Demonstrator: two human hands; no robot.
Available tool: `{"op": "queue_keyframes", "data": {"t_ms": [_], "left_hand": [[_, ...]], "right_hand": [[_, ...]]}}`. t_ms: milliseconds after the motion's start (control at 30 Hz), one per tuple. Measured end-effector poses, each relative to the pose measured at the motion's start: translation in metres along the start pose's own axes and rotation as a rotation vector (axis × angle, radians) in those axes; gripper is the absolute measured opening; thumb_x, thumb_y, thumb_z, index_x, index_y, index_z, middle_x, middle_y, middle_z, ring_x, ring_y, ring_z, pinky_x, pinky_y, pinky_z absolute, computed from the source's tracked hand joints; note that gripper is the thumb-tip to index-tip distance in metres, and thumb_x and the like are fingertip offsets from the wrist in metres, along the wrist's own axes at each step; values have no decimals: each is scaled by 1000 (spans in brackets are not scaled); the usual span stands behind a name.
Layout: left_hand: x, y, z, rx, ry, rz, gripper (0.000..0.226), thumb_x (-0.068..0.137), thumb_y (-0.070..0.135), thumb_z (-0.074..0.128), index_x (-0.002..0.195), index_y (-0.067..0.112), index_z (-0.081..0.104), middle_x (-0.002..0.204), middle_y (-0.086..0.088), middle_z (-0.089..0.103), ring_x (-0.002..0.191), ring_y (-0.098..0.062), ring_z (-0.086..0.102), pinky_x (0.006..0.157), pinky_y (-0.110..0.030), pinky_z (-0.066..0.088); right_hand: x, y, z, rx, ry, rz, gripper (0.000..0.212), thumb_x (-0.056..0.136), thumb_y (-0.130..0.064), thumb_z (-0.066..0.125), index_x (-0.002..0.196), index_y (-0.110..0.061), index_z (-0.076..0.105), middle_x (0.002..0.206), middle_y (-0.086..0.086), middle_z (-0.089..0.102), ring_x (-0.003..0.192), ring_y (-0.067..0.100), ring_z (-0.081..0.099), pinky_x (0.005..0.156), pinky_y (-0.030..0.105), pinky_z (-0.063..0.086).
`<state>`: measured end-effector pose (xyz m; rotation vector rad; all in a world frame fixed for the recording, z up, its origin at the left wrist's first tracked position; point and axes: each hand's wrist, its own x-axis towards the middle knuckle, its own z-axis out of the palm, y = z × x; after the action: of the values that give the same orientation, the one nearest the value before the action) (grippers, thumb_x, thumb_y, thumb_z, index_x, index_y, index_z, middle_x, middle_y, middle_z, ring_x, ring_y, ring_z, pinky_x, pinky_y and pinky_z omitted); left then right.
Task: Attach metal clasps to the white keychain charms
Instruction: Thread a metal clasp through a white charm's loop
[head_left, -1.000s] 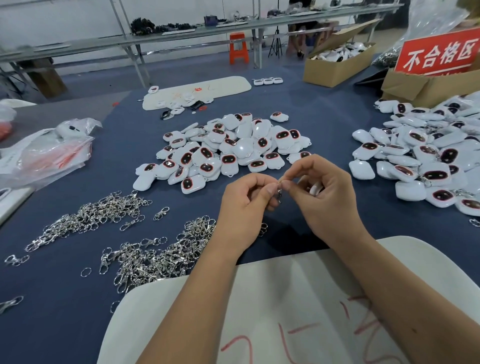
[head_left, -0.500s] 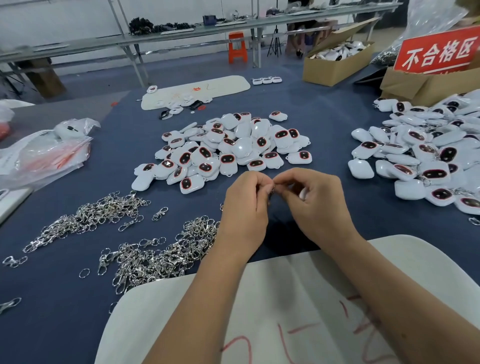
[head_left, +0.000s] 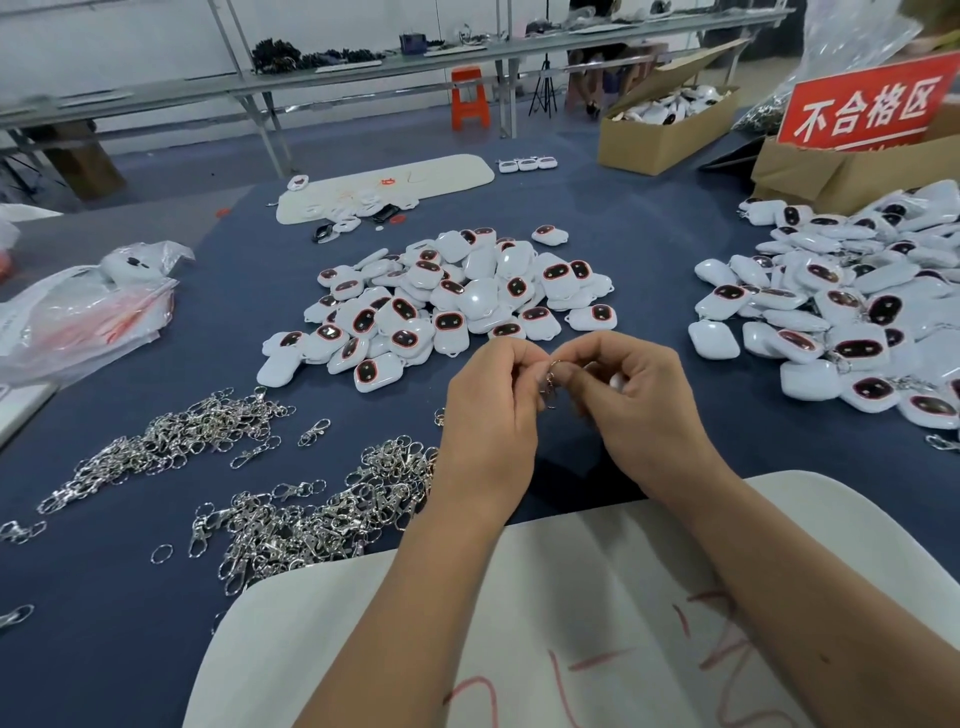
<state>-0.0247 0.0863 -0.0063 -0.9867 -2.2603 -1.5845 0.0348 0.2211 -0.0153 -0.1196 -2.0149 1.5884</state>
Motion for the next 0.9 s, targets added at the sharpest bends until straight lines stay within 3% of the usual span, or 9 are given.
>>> {"op": "queue_keyframes", "data": {"t_ms": [267, 433, 567, 667, 800, 900], "left_hand": [[-3, 1, 3, 3, 35, -7, 18, 103, 5, 49, 89, 9, 59, 78, 5, 59, 76, -19, 56, 68, -29, 44], [-4, 0, 2, 25, 43, 26, 17, 102, 6, 47, 89, 7, 57, 81, 1, 59, 78, -22, 54, 71, -39, 45], [-2, -5, 0, 93, 39, 0, 16, 97, 7, 44, 87, 12, 55, 81, 3, 59, 80, -20, 55, 72, -38, 45], [0, -9, -1, 136, 22, -58, 21, 97, 2, 41, 86, 16, 53, 80, 8, 60, 81, -14, 60, 72, -33, 47], [-1, -10, -1, 146, -77, -125, 23, 97, 4, 39, 86, 19, 52, 83, 8, 65, 81, -10, 63, 72, -37, 53], [-1, -9, 1, 180, -142, -93, 25, 94, -3, 41, 85, 19, 52, 81, 8, 62, 80, -11, 59, 71, -41, 52]], "right_hand": [[1, 3, 2, -3, -12, -24, 18, 97, -7, 72, 86, -22, 75, 61, -8, 64, 54, 10, 48, 54, 21, 41], [-1, 0, 6, -66, 4, -50, 21, 98, -8, 71, 85, -24, 73, 59, -14, 61, 51, 7, 44, 52, 17, 37], [0, -3, 7, -64, 129, 19, 20, 105, -36, 59, 86, -28, 60, 67, 0, 67, 43, 19, 52, 41, 23, 40], [5, -3, 3, 149, 228, 193, 40, 100, -53, 45, 90, -15, 46, 65, 7, 47, 42, 18, 36, 38, 21, 29], [12, -2, 1, 436, 267, 363, 21, 78, -28, 47, 96, -17, 46, 65, -3, 41, 52, 16, 33, 45, 25, 26], [14, -1, -2, 524, 242, 415, 40, 67, -10, 41, 104, -15, 54, 64, -3, 42, 57, 14, 37, 50, 27, 33]]}}
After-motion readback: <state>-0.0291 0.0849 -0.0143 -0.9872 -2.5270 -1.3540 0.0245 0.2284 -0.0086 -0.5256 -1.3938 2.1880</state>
